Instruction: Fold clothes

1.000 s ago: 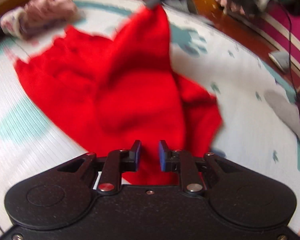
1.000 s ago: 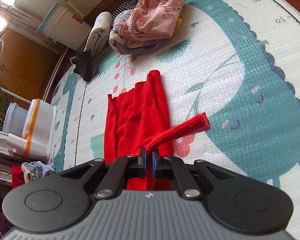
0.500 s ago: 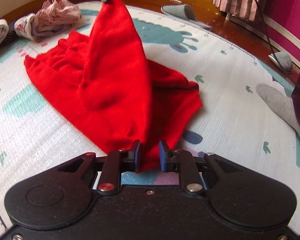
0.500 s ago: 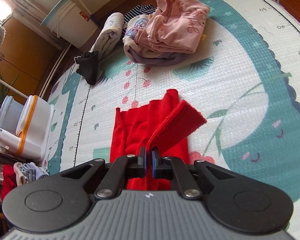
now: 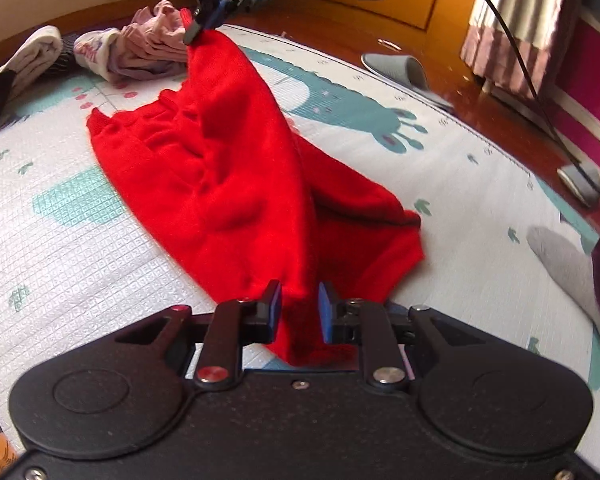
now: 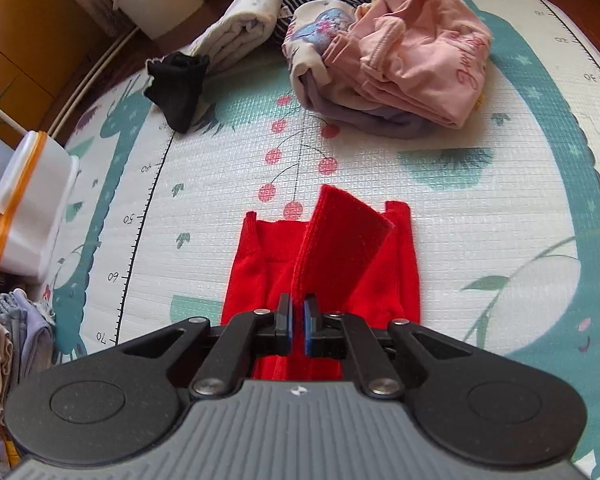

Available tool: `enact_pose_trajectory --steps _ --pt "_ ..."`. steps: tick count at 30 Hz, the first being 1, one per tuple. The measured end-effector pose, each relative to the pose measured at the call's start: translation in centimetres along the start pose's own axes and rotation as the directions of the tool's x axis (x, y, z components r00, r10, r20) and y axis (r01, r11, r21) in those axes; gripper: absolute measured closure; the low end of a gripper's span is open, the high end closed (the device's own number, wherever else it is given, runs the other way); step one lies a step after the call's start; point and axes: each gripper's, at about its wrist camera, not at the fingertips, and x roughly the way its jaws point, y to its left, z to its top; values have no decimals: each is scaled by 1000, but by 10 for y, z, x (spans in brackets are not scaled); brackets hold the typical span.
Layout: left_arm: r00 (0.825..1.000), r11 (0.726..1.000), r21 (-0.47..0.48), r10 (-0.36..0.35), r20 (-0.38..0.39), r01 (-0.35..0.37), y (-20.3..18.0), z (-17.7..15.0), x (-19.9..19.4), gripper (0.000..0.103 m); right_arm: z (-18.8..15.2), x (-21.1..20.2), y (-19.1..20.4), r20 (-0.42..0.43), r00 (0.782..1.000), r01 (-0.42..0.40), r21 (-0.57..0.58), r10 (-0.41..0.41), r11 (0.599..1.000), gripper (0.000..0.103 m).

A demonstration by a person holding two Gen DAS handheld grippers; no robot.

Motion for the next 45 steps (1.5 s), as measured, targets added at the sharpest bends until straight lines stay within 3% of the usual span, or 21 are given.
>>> enact_pose_trajectory --steps 7,14,25,28,34,38,40,45 --pt "997 998 50 -46 -67 50 -2 -11 20 74 2 20 31 -35 999 17 -57 -19 998 95" --pt "994 997 10 -82 -72 83 5 -11 21 72 7 42 46 -37 997 70 -119 -74 990 96" --pt "989 986 -108 -135 -64 127 19 -10 22 72 9 93 64 -54 986 145 -178 -157 973 96" --pt "986 973 -178 -158 -52 147 27 -10 22 72 10 103 67 -45 983 165 -183 -176 969 95" --pt "979 929 -323 -200 -25 182 43 -13 20 71 24 86 53 41 997 67 -149 -62 987 78" --pt "975 900 -389 -220 -11 198 50 -14 20 71 23 83 24 8 999 45 -143 -45 989 72" --pt "975 898 -394 -221 -12 199 50 -14 20 71 17 84 15 -14 1000 20 -142 -23 990 68" --pt "975 895 -400 -223 -16 198 50 -13 20 71 0 88 2 -66 997 -53 -157 43 986 68"
